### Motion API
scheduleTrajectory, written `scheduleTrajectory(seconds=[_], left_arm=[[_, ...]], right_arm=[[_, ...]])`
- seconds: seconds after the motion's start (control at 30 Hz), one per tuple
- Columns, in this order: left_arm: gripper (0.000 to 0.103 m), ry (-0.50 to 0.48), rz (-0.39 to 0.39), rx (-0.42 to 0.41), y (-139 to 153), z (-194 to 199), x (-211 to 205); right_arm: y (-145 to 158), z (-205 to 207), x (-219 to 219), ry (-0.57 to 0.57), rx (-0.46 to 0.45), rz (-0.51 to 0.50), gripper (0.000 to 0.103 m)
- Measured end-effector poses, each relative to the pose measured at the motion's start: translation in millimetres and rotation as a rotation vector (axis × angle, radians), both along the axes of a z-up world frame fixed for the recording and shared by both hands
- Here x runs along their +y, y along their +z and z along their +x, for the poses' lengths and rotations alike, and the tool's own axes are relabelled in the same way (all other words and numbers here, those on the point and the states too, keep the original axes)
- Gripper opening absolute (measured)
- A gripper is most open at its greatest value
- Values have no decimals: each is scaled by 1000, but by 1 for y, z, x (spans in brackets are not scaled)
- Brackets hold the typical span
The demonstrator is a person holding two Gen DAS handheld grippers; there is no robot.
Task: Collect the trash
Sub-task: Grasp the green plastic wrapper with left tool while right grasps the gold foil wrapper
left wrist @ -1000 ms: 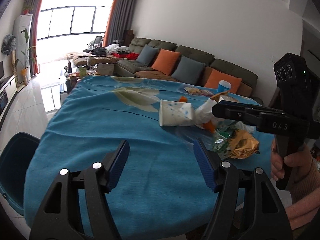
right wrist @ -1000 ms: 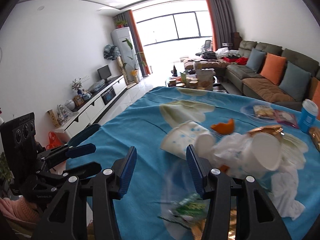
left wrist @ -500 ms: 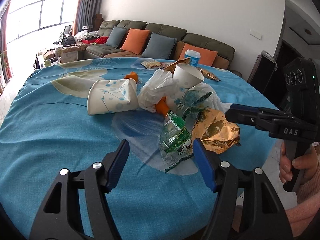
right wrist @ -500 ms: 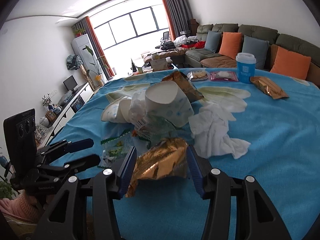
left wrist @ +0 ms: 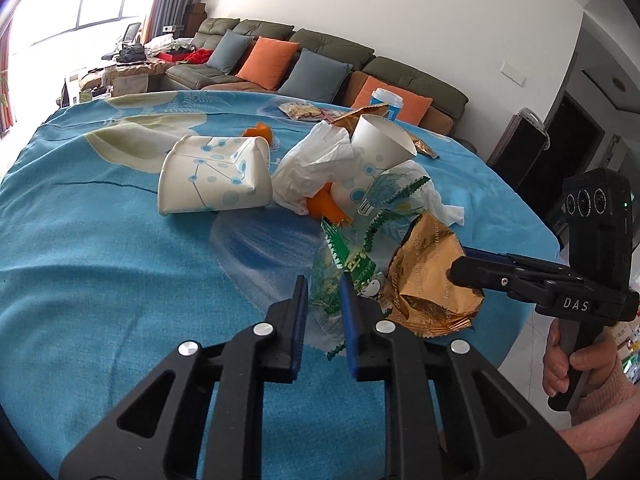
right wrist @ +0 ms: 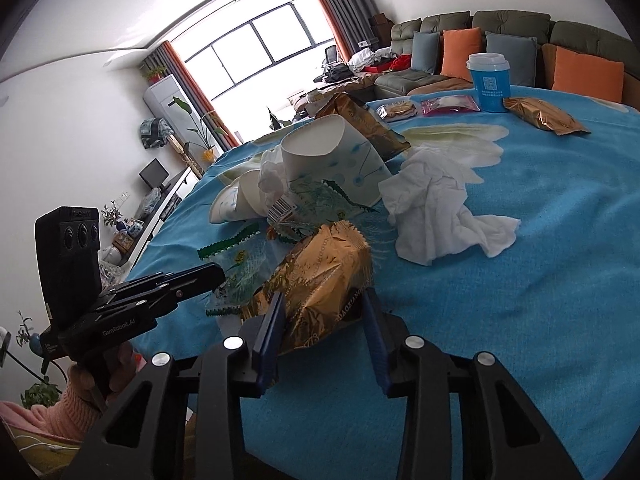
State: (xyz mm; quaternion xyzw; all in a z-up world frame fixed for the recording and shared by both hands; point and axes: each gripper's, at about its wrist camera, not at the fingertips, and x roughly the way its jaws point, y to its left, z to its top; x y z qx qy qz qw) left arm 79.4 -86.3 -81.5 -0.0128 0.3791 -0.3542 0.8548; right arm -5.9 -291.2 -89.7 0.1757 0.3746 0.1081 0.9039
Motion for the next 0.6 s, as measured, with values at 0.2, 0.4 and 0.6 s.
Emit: scheduleTrajectory(seconds=[0.2, 0.4, 0.6], left_arm=[[5, 1, -3, -12, 2, -7, 7], [5, 34, -9, -28, 7, -14, 26], [5, 107, -27, -39, 15, -15, 55]], right_arm=[[10, -5, 7, 42, -35, -19, 30], [16, -6, 19, 101, -38, -7, 29], [17, -2, 36, 173, -43, 19, 29]])
